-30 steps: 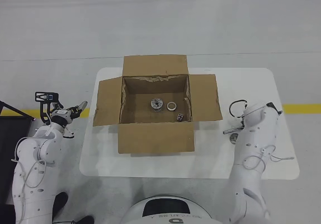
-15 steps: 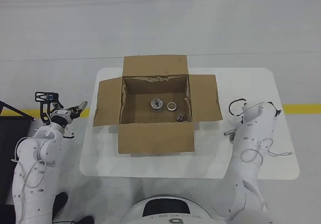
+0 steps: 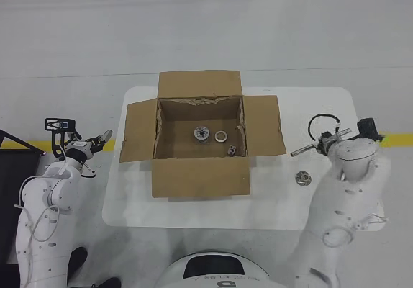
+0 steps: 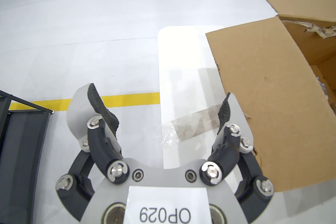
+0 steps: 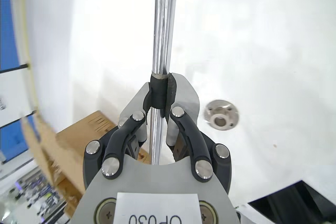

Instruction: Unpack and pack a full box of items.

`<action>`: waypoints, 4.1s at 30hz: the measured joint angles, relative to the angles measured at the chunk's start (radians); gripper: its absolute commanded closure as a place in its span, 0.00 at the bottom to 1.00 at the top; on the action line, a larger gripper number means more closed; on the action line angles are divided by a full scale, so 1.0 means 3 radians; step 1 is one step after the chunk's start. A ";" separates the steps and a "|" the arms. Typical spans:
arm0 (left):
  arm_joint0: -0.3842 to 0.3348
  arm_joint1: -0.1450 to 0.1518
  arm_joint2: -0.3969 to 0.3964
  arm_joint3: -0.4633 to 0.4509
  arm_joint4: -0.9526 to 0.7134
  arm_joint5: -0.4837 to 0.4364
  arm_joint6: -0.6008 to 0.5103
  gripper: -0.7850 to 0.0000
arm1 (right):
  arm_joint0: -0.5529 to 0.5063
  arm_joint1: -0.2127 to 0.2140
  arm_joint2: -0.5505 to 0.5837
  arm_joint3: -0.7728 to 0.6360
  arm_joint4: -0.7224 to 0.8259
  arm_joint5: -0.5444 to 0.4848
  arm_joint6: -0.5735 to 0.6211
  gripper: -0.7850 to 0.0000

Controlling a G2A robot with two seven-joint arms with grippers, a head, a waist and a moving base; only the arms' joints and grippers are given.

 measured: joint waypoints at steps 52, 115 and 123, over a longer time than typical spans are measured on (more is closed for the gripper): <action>0.0000 0.0000 0.0000 0.0000 0.0000 0.0000 0.0000 0.00 | -0.0090 0.0267 -0.3123 0.0240 0.0311 0.0319 -0.0933 1.00; 0.0000 0.0000 0.0000 0.0000 0.0000 0.0000 0.0000 0.00 | -0.0931 0.0398 -0.2087 -0.1066 -0.0653 0.1015 -0.0412 0.15; 0.0000 0.0000 0.0000 0.0000 0.0000 0.0000 0.0000 0.00 | -0.0641 0.0298 -0.1295 -0.0057 -0.1156 0.0480 0.0187 0.40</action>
